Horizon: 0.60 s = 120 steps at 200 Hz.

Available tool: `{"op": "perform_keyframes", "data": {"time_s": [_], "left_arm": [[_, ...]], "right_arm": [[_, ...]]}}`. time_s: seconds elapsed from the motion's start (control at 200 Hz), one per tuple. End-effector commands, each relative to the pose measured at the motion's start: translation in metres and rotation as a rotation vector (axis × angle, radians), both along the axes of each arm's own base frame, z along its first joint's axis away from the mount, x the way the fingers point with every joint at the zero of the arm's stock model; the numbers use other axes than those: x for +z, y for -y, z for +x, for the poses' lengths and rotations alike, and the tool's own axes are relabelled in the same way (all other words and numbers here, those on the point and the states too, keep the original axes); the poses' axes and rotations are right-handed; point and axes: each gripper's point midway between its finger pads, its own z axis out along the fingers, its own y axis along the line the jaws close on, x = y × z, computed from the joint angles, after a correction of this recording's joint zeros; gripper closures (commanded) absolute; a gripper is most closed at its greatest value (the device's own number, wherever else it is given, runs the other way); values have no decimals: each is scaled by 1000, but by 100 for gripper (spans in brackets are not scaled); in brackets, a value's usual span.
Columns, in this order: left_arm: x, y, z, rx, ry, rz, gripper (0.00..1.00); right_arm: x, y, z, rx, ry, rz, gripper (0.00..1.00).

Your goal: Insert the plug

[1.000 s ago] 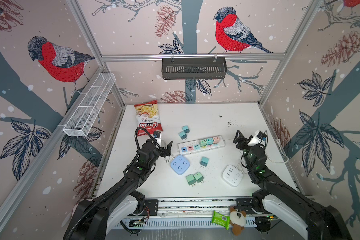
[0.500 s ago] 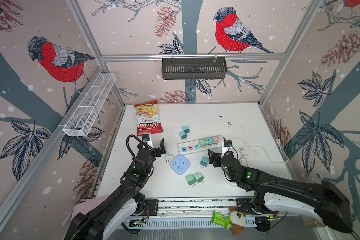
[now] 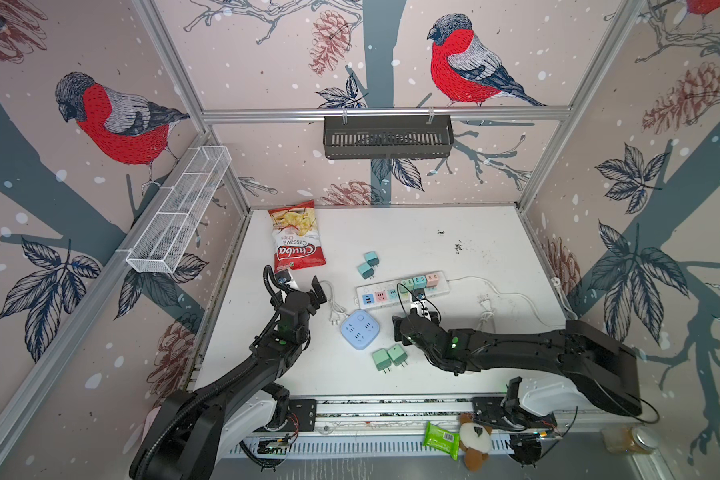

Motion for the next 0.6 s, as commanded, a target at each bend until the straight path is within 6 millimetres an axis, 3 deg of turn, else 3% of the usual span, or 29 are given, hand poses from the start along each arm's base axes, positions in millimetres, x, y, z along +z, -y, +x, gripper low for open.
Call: {"op": "perform_keyframes", "data": {"time_s": [0.0, 0.095, 0.26, 0.46, 0.595], "left_arm": [[32, 13, 25, -21, 122, -37, 2], [31, 30, 48, -73, 128, -31, 2], [25, 36, 80, -29, 132, -13, 1], [20, 46, 112, -9, 51, 3, 1], [18, 62, 123, -76, 75, -11, 1]], "right_arm": [[-6, -16, 0, 22, -28, 11, 14], [-14, -22, 1, 32, -41, -5, 14], [-28, -12, 7, -23, -40, -75, 14], [-23, 6, 12, -90, 1, -118, 15], [-22, 11, 12, -100, 4, -114, 16]]}}
